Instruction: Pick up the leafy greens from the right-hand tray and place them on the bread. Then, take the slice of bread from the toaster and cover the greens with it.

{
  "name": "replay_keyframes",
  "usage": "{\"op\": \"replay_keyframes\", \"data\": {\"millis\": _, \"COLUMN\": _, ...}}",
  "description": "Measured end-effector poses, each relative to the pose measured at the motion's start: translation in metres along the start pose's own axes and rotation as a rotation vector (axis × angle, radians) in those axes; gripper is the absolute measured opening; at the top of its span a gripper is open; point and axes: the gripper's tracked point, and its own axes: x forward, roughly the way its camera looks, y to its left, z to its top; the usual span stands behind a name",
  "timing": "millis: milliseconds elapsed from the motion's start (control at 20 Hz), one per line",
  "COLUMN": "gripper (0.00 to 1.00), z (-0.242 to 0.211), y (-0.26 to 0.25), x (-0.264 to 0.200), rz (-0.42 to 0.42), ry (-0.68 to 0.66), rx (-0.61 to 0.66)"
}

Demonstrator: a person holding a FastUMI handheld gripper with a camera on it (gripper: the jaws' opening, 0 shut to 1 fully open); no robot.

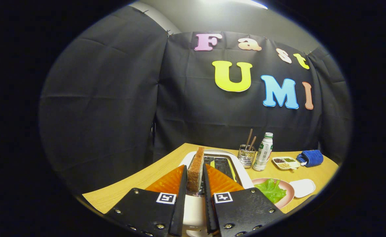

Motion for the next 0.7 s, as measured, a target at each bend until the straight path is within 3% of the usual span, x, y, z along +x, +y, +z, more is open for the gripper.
{"op": "replay_keyframes", "data": {"millis": 100, "gripper": 0.14, "z": 0.001, "y": 0.003, "x": 0.0, "rz": 0.019, "ry": 0.001, "rx": -0.004}}
{"op": "replay_keyframes", "data": {"millis": 150, "gripper": 0.14, "z": 0.004, "y": 0.002, "x": 0.002, "rz": 0.03, "ry": -0.006, "rx": -0.02}}
{"op": "replay_keyframes", "data": {"millis": 250, "gripper": 0.04, "z": 0.002, "y": 0.0, "x": 0.0, "rz": 0.047, "ry": 0.005, "rx": -0.025}}
{"op": "replay_keyframes", "data": {"millis": 700, "gripper": 0.04, "z": 0.043, "y": -0.018, "x": 0.0, "rz": 0.093, "ry": -0.056, "rx": 0.078}}
